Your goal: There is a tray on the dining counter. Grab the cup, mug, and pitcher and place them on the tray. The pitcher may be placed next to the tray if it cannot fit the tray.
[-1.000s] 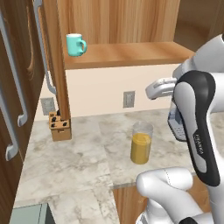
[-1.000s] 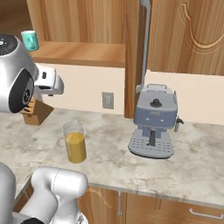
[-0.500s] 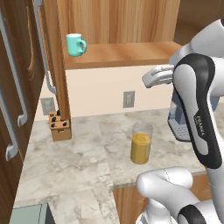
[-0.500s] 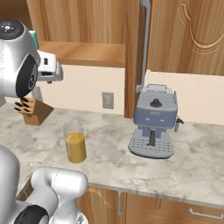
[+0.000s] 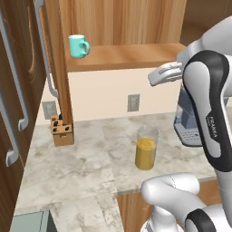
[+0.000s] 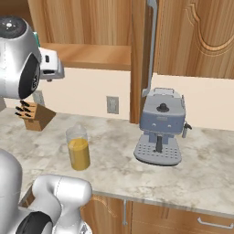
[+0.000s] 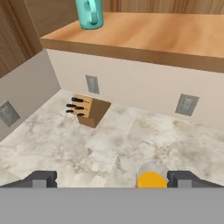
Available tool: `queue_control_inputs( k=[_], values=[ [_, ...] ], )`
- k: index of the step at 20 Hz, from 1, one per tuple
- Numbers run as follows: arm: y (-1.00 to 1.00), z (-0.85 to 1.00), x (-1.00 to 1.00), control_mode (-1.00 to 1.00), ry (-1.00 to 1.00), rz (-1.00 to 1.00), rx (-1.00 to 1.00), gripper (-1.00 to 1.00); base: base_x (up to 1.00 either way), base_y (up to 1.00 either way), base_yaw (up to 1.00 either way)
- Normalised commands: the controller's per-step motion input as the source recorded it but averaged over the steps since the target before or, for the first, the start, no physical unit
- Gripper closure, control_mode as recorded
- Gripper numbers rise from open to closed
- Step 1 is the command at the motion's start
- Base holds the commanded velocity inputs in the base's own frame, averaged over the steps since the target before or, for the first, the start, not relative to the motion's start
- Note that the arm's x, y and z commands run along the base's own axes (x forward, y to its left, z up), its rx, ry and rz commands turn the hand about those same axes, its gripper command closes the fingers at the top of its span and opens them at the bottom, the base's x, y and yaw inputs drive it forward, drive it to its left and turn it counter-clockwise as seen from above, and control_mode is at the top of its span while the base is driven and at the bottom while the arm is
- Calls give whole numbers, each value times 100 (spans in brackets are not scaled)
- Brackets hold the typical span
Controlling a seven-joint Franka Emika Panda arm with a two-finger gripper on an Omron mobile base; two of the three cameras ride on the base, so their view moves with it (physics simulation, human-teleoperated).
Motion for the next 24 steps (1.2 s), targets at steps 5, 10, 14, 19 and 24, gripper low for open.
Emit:
queue_control_inputs(
  k=[5, 10, 14, 19, 24],
  values=[
    [19, 3, 0, -100, -1, 5, 0, -100, 0, 0, 0],
    [19, 2, 3, -100, 0, 4, 0, -100, 0, 0, 0],
    [22, 2, 23, -100, 0, 3, 0, -100, 0, 0, 0],
    [22, 1, 33, -100, 0, 2, 0, -100, 0, 0, 0],
    [13, 6, 56, -100, 0, 2, 0, -100, 0, 0, 0]
  ],
)
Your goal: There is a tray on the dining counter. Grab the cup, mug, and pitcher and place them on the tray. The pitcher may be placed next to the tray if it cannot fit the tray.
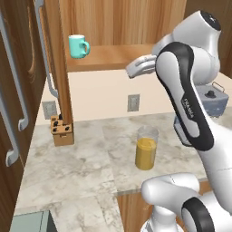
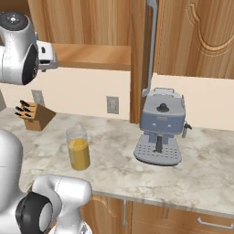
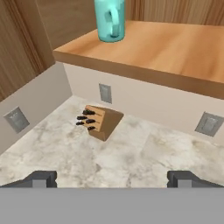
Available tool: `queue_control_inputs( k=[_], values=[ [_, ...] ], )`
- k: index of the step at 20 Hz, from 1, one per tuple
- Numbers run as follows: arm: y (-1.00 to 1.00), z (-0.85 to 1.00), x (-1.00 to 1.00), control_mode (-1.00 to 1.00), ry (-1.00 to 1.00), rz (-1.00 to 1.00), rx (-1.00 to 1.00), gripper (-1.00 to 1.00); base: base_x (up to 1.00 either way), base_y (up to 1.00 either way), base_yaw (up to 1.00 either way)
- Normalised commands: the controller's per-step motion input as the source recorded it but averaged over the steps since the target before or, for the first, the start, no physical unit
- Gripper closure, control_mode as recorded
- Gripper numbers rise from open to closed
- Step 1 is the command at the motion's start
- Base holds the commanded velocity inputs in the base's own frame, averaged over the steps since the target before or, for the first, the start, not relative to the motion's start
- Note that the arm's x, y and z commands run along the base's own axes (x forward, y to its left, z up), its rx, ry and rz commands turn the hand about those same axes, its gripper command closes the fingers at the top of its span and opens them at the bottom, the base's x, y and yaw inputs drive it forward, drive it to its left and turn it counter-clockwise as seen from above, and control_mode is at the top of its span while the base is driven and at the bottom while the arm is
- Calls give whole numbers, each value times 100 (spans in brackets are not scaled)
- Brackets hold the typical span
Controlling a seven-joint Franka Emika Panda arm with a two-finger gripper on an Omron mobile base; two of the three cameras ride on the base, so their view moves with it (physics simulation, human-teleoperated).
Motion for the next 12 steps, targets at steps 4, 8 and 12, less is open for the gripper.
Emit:
queue_control_inputs(
  k=[4, 8, 12],
  values=[
    [14, 4, 70, -100, 0, 0, 0, -100, 0, 0, 0],
    [10, 1, 69, -100, 0, 0, 0, -100, 0, 0, 0],
    [19, 0, 63, -100, 0, 0, 0, -100, 0, 0, 0]
  ],
)
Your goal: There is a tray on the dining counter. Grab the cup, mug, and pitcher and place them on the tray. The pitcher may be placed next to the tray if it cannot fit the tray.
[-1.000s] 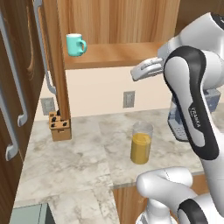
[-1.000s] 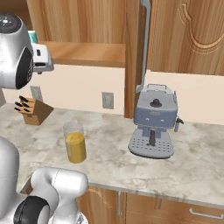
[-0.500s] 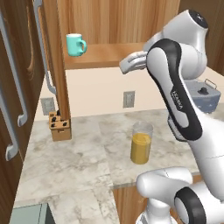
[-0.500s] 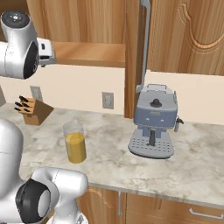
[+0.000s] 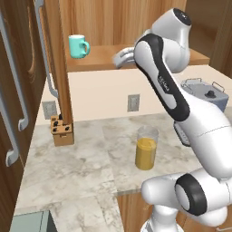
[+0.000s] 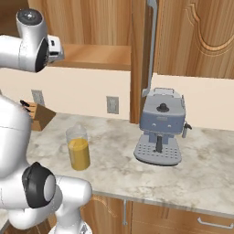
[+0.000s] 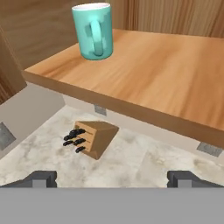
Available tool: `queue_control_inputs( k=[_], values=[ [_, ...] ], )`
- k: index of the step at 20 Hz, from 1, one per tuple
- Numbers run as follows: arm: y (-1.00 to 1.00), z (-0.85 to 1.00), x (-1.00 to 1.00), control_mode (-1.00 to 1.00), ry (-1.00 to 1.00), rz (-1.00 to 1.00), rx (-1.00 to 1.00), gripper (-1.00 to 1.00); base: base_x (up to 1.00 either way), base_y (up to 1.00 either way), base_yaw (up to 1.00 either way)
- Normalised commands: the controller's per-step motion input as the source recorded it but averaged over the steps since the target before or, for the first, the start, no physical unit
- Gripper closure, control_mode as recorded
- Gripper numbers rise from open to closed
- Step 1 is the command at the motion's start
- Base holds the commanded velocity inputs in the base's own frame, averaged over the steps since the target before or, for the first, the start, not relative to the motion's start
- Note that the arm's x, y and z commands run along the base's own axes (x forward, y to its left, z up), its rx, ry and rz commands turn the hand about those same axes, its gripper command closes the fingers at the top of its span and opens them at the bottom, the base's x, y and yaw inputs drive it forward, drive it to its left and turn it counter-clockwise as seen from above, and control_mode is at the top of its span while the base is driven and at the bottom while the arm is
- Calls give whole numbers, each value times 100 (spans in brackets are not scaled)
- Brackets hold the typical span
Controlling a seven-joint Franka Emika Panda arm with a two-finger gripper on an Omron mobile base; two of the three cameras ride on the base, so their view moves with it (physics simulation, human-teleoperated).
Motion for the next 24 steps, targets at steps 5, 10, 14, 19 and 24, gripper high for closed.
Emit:
queue_control_inputs(
  k=[5, 10, 14, 19, 24],
  values=[
    [21, 0, 53, -100, 0, 0, 0, -100, 0, 0, 0],
    [24, 0, 56, -100, 0, 0, 0, -100, 0, 0, 0],
    [25, 5, 50, -100, 0, 0, 0, -100, 0, 0, 0],
    [27, 6, 48, -100, 0, 0, 0, -100, 0, 0, 0],
    [27, 5, 44, -100, 0, 0, 0, -100, 0, 0, 0]
  ],
)
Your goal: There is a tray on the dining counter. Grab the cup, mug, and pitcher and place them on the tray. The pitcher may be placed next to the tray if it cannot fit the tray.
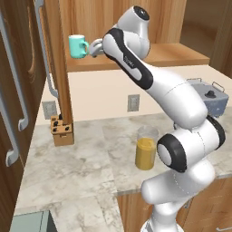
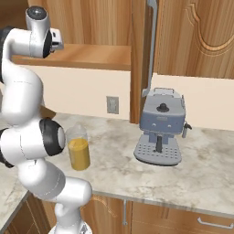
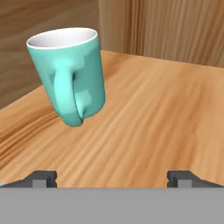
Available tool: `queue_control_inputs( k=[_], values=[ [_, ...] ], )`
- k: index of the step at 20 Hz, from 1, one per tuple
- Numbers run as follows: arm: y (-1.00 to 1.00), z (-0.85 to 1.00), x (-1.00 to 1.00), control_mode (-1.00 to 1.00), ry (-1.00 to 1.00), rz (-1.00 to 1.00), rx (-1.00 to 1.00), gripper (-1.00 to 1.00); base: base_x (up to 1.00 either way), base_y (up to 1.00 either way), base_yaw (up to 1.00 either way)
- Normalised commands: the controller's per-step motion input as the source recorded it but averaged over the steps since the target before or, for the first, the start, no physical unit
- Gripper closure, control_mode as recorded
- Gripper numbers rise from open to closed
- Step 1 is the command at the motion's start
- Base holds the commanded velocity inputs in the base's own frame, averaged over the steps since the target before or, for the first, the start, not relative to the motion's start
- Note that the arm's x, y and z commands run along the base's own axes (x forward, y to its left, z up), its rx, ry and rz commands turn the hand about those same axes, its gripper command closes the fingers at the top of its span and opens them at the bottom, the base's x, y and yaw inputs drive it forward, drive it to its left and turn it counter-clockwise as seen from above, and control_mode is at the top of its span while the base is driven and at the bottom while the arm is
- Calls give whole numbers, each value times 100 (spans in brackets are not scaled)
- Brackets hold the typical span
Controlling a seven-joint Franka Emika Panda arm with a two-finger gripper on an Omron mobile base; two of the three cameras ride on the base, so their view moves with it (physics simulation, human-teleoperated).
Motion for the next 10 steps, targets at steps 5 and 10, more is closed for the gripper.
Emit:
queue_control_inputs(
  k=[5, 10],
  values=[
    [25, 0, 32, -100, 0, 2, 0, -100, 0, 0, 0],
    [23, 0, 34, -100, 0, 2, 0, -100, 0, 0, 0]
  ],
)
